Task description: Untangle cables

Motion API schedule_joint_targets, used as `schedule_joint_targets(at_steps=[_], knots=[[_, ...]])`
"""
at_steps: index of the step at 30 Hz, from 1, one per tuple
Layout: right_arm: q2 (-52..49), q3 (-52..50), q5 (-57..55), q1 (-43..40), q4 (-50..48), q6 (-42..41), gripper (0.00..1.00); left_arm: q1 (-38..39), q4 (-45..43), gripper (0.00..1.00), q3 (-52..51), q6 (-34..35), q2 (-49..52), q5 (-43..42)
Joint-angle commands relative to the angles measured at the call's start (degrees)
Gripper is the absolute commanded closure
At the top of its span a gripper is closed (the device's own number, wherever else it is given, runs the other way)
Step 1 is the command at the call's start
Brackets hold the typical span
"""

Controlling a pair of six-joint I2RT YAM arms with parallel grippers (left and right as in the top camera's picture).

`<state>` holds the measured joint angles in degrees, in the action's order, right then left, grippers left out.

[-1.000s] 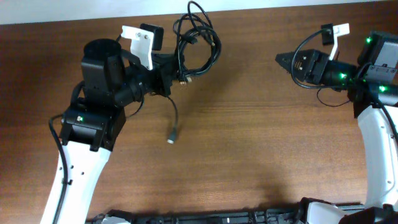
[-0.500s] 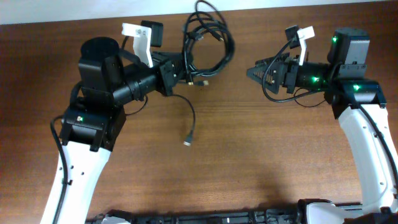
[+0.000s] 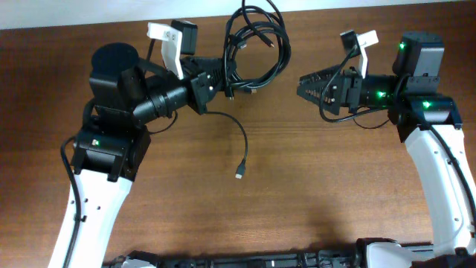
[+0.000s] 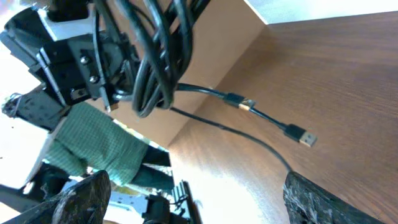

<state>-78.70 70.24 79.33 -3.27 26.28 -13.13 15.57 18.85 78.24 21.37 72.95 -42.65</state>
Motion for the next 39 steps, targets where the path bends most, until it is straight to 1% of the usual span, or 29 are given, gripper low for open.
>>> schedule_joint_targets(at_steps=[1,3,5,8,11,13,15,16,17,20,22,23,25,26,28,29,32,39], knots=[[0.7,0.5,2.4,2.1,-2.1,-1.1,0.14,1.7,-1.9,1.0,0.5,2.2,0.2,0.7],[0.7,0.5,1.5,3.5,-5.1,-4.9,0.14,2.9,-2.9,1.0,0.5,2.2,1.1,0.7],[0.7,0.5,-1.8,4.8,-8.2,-10.7,0.14,3.4,-3.2,1.0,0.5,2.6,1.8,2.3],[0.7,0.5,-9.0,5.7,-9.4,-17.7,0.14,3.4,-3.2,1.0,0.5,3.5,1.9,8.2],[0.7,0.5,-13.0,6.4,-9.5,-21.7,0.14,3.4,-3.8,1.0,0.5,8.3,1.9,14.4],[0.7,0.5,-15.6,7.4,-11.4,-25.6,0.14,3.4,-4.8,1.0,0.5,10.8,1.9,19.9],[0.7,0.5,-16.7,8.8,-15.8,-29.4,0.14,3.4,-5.6,1.0,0.5,13.5,2.0,23.1],[0.7,0.5,-18.1,10.4,-20.3,-33.1,0.14,3.4,-6.4,1.0,0.5,14.6,2.1,23.6],[0.7,0.5,-19.6,11.6,-23.2,-35.2,0.14,3.4,-7.0,1.0,0.5,15.3,2.1,23.6],[0.7,0.5,-23.7,14.3,-29.5,-40.4,0.15,3.4,-7.3,1.0,0.5,15.8,2.1,23.4],[0.7,0.5,-25.7,15.7,-31.4,-42.3,0.21,3.4,-7.3,1.0,0.5,16.9,2.1,23.3],[0.7,0.5,-27.8,16.6,-31.5,-43.3,0.27,3.5,-7.8,1.0,0.5,16.9,2.1,22.7],[0.7,0.5,-29.6,17.3,-31.5,-43.3,0.35,3.6,-8.2,1.0,0.5,16.9,2.1,20.7],[0.7,0.5,-30.0,17.5,-31.5,-43.3,0.4,3.6,-8.1,1.0,0.5,16.9,2.1,20.4],[0.7,0.5,-30.4,17.6,-31.5,-43.3,0.56,3.6,-8.1,1.0,0.5,16.9,2.1,20.2],[0.6,0.5,-30.5,17.6,-31.5,-43.3,0.61,3.6,-8.2,1.0,0.5,16.9,2.1,19.4],[0.6,0.5,-30.6,17.6,-31.5,-43.3,0.62,3.6,-9.1,1.0,0.5,17.0,2.1,16.1],[0.6,0.5,-32.1,17.5,-31.5,-43.3,0.62,3.6,-9.2,1.0,0.5,18.6,2.1,12.6]])
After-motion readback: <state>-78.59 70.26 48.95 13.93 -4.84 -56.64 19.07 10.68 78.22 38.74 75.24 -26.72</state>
